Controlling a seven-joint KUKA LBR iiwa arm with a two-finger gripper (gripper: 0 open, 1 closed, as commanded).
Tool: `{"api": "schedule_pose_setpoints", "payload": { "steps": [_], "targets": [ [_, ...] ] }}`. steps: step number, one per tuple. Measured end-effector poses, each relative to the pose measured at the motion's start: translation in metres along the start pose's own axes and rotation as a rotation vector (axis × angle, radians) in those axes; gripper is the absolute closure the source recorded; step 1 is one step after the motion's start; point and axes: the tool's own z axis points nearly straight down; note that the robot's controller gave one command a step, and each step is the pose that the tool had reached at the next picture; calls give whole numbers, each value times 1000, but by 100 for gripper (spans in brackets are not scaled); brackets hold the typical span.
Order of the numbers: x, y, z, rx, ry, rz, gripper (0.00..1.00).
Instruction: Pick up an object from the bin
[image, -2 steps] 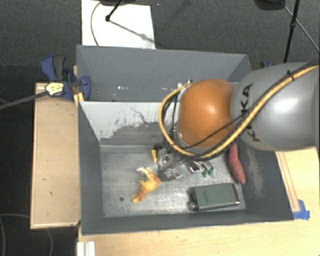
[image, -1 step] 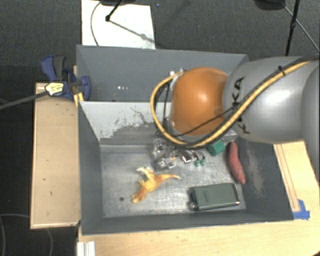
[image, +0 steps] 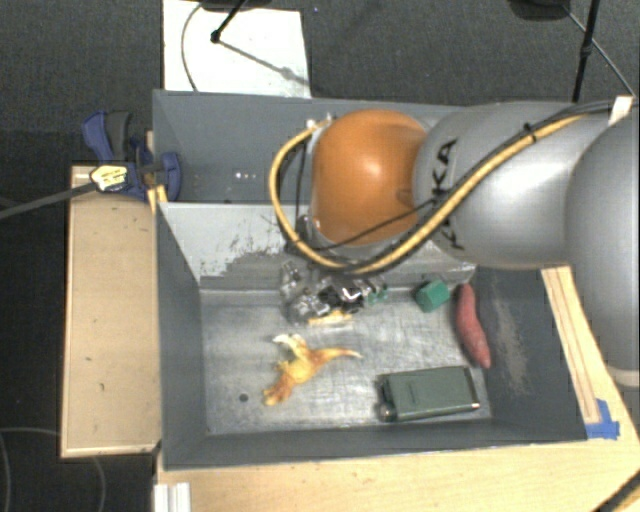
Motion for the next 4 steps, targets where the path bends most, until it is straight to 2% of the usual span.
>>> {"api": "schedule_pose_setpoints", "payload": {
  "steps": [1, 2, 3, 4],
  "targets": [
    [-7, -19, -109, -1, 0, -105, 100],
    [-7, -19, -109, -1, 1, -104, 100],
    [1, -13, 9, -3, 8, 1, 0],
    [0, -14, 6, -2, 4, 1, 0]
  ]
}}
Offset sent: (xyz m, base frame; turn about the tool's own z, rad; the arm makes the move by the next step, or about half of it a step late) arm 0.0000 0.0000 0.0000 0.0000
